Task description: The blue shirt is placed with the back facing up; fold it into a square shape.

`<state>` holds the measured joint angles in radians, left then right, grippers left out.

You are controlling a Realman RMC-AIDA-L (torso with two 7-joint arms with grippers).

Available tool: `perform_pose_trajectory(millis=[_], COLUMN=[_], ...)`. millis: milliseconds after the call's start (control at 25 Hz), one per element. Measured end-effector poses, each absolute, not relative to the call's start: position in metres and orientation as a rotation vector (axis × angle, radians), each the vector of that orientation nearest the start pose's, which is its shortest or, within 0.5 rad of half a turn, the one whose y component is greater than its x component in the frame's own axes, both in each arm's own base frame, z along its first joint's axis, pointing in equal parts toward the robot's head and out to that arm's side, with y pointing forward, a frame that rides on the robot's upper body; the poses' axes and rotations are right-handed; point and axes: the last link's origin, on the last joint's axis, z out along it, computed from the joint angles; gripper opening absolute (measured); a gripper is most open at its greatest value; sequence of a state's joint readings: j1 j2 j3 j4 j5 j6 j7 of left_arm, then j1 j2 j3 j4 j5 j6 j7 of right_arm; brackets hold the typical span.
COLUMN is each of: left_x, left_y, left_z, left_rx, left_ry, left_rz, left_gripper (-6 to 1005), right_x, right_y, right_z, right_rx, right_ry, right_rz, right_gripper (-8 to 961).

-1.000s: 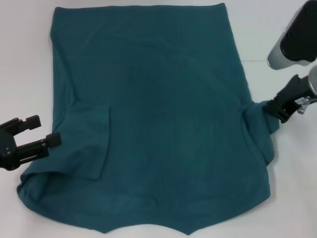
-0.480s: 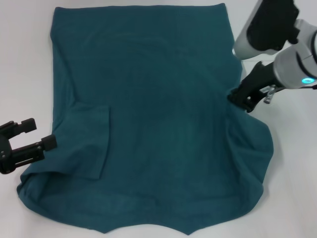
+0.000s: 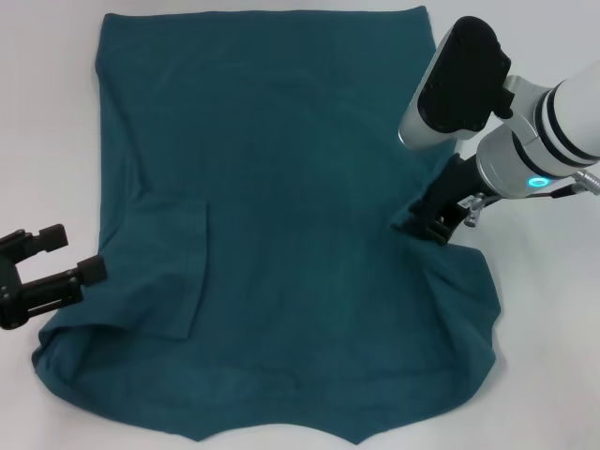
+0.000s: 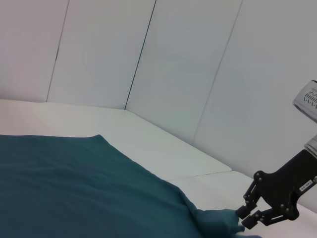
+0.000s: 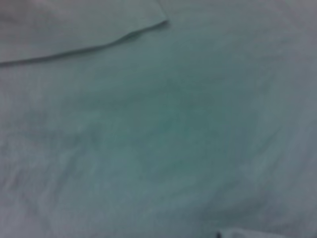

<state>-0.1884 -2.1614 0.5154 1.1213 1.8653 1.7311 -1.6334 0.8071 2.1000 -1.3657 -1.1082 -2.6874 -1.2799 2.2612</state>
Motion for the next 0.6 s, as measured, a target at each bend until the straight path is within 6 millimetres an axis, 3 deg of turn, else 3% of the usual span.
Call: perform_pose_trajectory(millis=[280, 600], left_x=[-0.305, -0.305], left_y=[0.254, 0.254], left_z=[0.084, 0.085], left_rx=[-2.342, -2.337], left_ry=[-0.843, -0.842], left_rz=[-0.811, -0.809], left_gripper=[873, 873], right_x=[0.149, 0.150], right_y=[0.419, 0.424], right_z=[-0.019, 0.009], right_rx=[-2.580, -2.416], right_ry=[0.389, 0.433], right_rz=[-0.422, -0.463], right_gripper=[202, 567])
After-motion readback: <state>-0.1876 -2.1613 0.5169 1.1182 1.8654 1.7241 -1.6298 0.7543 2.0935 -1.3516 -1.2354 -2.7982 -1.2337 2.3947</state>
